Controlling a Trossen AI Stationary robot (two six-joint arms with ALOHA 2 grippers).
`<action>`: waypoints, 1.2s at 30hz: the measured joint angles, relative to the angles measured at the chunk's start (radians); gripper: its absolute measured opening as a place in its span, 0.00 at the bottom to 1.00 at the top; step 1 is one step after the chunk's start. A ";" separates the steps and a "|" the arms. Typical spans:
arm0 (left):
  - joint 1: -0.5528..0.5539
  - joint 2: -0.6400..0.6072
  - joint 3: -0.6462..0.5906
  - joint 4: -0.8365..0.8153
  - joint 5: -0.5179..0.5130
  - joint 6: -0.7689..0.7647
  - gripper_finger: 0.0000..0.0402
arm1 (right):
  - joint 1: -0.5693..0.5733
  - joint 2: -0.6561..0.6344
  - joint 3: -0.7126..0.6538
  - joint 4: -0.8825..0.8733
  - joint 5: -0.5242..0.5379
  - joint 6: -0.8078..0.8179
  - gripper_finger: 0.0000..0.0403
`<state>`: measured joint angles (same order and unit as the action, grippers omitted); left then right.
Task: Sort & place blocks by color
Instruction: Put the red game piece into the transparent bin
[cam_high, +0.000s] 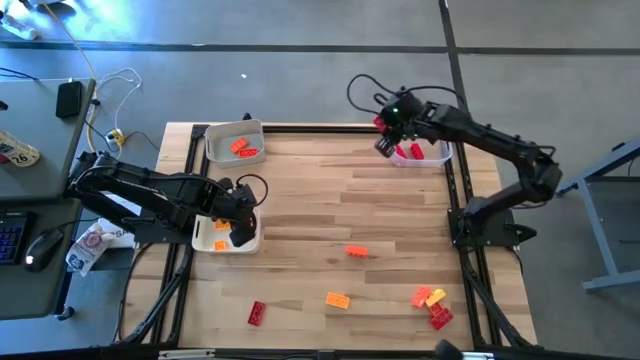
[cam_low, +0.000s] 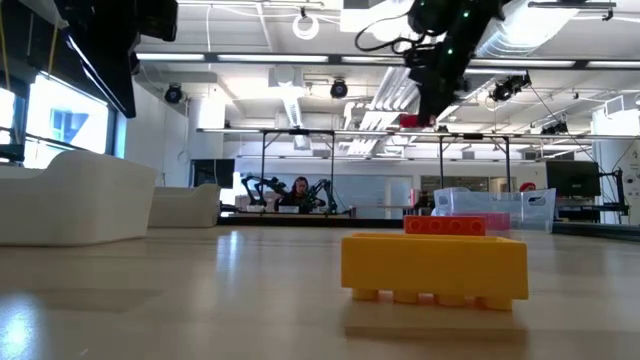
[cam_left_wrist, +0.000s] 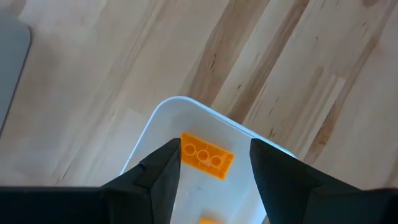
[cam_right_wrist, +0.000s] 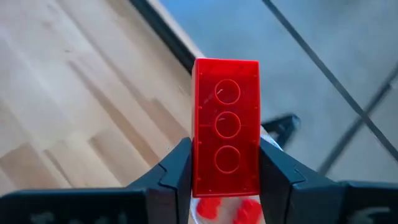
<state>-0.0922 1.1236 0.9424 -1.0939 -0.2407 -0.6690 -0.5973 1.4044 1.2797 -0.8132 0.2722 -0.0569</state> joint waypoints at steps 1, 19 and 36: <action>0.000 0.000 0.000 0.000 -0.003 0.000 0.44 | -0.002 -0.013 0.000 -0.019 0.020 0.017 0.27; 0.000 0.000 0.000 0.317 -0.025 0.227 0.44 | -0.163 -0.018 -0.105 -0.271 0.094 0.337 0.27; 0.000 0.000 0.000 0.433 0.010 0.350 0.44 | -0.309 -0.002 -0.291 -0.115 0.103 0.330 0.27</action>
<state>-0.0924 1.1236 0.9424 -0.6609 -0.2311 -0.3191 -0.9061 1.4021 0.9885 -0.9287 0.3747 0.2729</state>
